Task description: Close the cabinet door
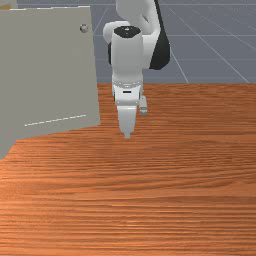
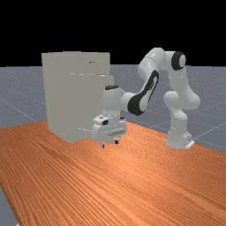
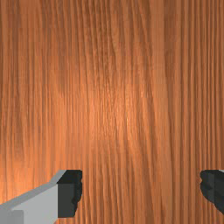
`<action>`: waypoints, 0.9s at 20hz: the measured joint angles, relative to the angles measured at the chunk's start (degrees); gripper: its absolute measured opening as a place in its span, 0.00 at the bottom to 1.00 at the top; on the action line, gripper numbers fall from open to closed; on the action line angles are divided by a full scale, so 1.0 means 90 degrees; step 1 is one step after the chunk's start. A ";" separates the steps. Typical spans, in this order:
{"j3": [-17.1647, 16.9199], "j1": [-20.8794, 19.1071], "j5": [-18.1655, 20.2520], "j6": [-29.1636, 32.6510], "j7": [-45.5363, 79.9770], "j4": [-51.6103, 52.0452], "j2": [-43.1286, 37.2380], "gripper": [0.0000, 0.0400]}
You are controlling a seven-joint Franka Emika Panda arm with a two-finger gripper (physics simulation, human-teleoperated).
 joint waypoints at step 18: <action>-0.0793 0.0030 -0.0077 -0.3008 0.9439 -0.1492 -0.2415 0.00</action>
